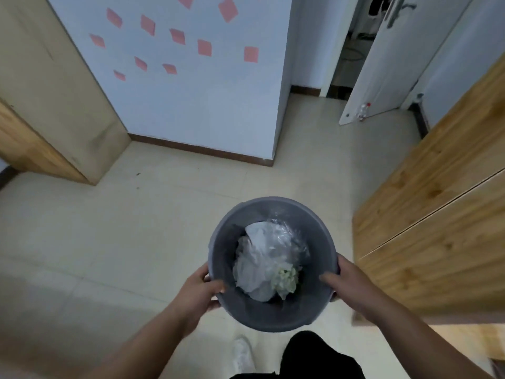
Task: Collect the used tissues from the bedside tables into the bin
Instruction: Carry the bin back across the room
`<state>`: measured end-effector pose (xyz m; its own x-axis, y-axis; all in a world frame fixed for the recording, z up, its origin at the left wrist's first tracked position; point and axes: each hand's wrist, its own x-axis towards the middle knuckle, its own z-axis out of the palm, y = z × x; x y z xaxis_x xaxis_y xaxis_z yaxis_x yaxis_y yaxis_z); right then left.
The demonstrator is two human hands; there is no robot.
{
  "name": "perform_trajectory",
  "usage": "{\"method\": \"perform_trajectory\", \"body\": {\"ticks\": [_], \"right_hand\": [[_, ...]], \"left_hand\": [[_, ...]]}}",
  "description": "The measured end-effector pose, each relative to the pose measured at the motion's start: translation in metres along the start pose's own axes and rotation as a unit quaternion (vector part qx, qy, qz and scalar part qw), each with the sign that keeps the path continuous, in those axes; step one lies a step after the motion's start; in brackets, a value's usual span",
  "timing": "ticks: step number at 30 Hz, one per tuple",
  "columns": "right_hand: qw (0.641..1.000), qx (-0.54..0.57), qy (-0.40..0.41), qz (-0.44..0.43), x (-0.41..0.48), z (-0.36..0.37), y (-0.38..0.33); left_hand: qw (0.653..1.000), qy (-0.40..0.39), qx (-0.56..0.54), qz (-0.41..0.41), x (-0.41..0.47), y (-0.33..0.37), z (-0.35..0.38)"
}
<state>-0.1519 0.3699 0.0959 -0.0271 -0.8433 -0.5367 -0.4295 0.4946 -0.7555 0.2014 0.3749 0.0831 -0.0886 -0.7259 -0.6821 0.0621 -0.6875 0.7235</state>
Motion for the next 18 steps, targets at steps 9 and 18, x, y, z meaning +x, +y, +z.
{"method": "perform_trajectory", "body": {"ticks": [9,18], "right_hand": [[0.999,-0.006,-0.026,0.028,0.171,-0.036,-0.057],[0.99,-0.088,-0.11,0.014,0.361,-0.08,-0.185]], "left_hand": [[1.0,-0.003,0.006,-0.027,0.145,0.115,0.012],[0.995,0.084,-0.035,-0.037,0.257,0.216,0.012]]}}
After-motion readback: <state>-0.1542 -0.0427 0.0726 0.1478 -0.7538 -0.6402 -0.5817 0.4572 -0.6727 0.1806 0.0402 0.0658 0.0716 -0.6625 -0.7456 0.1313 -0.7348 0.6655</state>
